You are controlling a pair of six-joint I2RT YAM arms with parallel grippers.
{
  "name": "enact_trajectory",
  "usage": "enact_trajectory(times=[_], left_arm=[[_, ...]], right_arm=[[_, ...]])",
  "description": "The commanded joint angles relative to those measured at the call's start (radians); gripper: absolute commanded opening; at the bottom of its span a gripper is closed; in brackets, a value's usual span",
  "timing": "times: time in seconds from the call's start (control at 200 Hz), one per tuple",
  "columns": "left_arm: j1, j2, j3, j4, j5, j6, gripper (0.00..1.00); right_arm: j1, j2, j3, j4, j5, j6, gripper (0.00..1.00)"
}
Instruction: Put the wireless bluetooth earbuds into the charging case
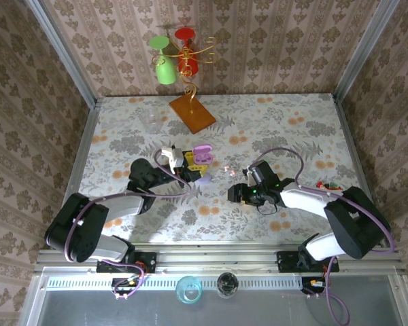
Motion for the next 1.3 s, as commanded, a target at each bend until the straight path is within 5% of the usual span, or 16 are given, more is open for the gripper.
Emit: enact_trajectory(times=[0.0, 0.735, 1.025, 1.295], left_arm=[[0.008, -0.034, -0.012, 0.024, 0.013, 0.005, 0.26], [0.019, -0.072, -0.046, -0.004, 0.001, 0.009, 0.25], [0.034, -0.074, -0.047, -0.014, 0.000, 0.018, 0.25], [0.049, -0.072, -0.046, -0.016, 0.006, 0.016, 0.25]], right_arm=[[0.008, 0.029, 0.014, 0.066, 0.002, 0.047, 0.64], [-0.025, 0.154, 0.179, -0.030, 0.098, -0.067, 0.59], [0.011, 0.031, 0.212, -0.248, 0.326, -0.167, 0.56], [0.157, 0.075, 0.302, -0.440, 0.599, -0.218, 0.46]])
